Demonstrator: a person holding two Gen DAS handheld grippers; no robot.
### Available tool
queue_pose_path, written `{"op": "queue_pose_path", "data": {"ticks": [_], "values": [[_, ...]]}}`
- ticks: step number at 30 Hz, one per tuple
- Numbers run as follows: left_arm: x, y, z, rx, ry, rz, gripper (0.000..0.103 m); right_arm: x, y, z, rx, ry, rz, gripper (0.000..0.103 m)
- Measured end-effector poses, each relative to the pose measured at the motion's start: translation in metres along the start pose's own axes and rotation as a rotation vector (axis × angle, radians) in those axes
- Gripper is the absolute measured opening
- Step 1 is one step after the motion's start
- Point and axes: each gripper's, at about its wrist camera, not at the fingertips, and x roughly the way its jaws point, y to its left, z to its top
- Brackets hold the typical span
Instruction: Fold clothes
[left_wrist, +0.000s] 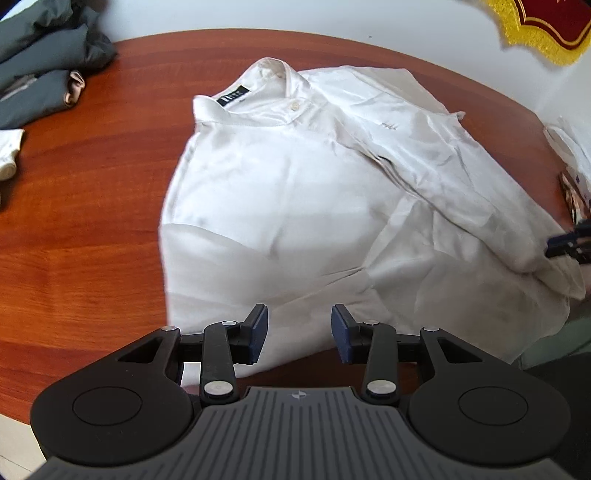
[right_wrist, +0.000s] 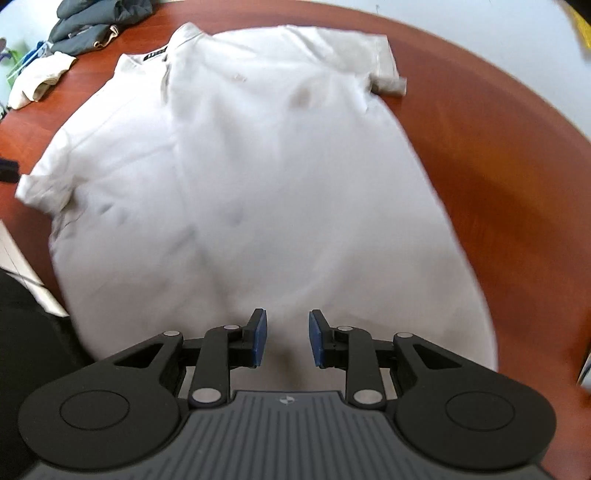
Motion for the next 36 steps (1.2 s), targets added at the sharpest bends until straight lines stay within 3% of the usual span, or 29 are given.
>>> {"op": "queue_pose_path", "data": {"ticks": [9,19,22,24,36], "values": [[0.021,-0.044,-0.005,-0.008,0.025,0.027,0.047,0.029,-0.024,0.065,-0.08,-0.048,-0.005,0.032],[0.041,-0.072,-0.022,-0.206,0.055,0.133,0.048,0.053,-0.056,0.117,-0.124,-0.094,-0.023,0.032],[0.045,-0.077,-0.027,-0.255,0.065,0.175,0.048,0.058,-0.065,0.129,-0.111,-0.105,-0.024,0.037],[0.047,-0.078,-0.03,-0.282,0.066,0.192,0.048,0.063,-0.073,0.138,-0.076,-0.115,-0.008,0.048],[0.052,-0.077,-0.026,-0.377,0.057,0.218,0.048,0.102,-0.078,0.188,0.01,-0.131,0.041,0.048]]}}
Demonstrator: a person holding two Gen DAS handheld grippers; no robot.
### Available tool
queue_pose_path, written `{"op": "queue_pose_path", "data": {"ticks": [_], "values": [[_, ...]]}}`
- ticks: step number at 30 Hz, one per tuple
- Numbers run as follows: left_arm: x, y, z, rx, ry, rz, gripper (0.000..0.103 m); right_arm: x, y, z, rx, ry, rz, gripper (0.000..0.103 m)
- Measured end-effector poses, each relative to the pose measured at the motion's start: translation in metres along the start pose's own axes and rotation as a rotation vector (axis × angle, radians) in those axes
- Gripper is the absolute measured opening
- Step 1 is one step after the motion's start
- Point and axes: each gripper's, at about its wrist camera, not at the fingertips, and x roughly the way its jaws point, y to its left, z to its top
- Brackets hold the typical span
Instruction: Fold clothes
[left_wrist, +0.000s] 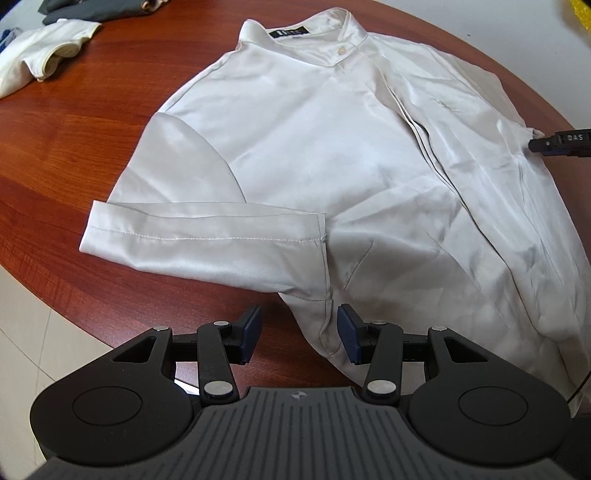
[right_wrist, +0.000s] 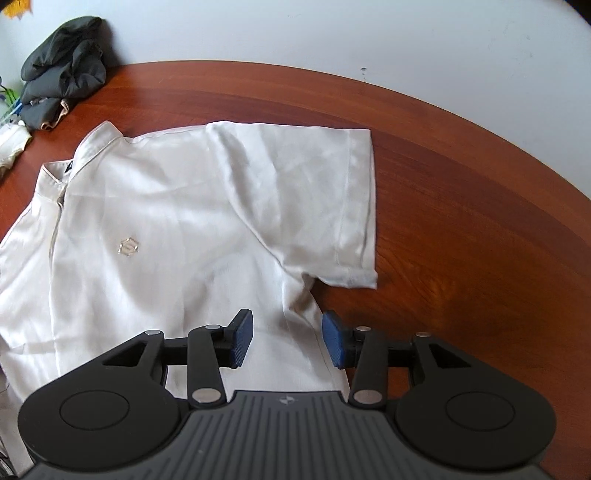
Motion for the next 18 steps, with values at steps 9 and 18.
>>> {"op": "queue_pose_path", "data": {"ticks": [9,18], "values": [[0.008,0.0,0.001,-0.015,0.009,-0.009,0.037,0.016,0.002,0.009,0.021,0.005,-0.014,0.007],[0.009,0.005,0.005,0.007,-0.029,0.066,0.01,0.01,-0.011,0.008,0.058,-0.027,-0.093,0.004]]}}
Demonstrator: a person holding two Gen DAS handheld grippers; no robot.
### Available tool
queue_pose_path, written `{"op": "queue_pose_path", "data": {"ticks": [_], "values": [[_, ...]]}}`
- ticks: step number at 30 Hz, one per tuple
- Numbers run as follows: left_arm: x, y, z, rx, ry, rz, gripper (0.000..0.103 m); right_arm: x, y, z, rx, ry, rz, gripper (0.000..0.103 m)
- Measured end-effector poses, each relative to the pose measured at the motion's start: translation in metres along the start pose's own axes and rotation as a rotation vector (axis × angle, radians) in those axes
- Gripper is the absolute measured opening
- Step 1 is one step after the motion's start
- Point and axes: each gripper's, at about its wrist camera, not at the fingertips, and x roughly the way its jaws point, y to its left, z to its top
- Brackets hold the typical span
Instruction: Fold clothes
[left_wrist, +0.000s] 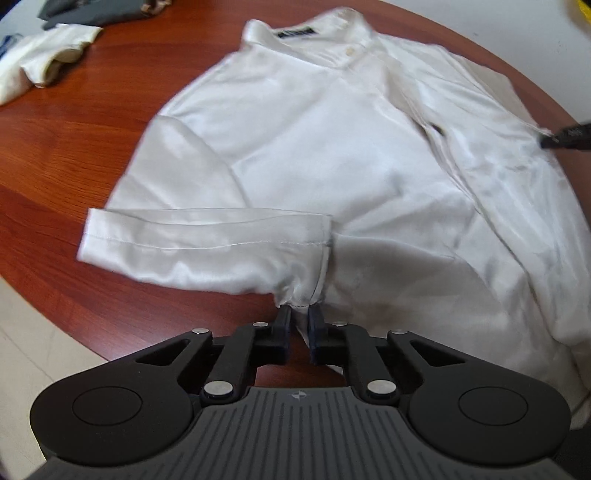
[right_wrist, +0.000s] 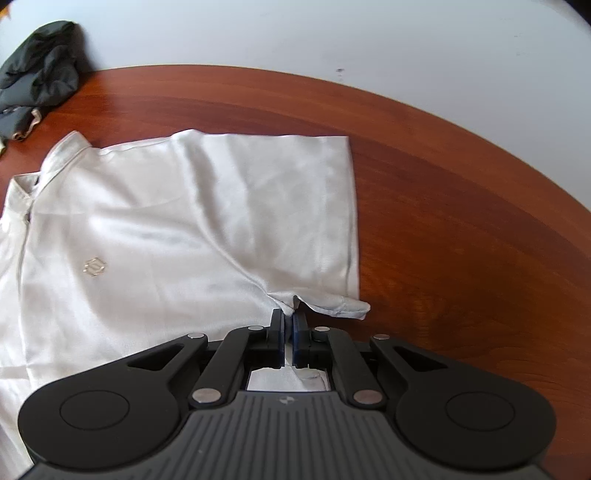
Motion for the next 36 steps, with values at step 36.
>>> {"op": "queue_pose_path", "data": {"ticks": [36], "values": [[0.028,0.052,0.13,0.31,-0.032,-0.088,0.012,-0.045,-0.035,-0.068,0.377,0.006,-0.265,0.004]]}}
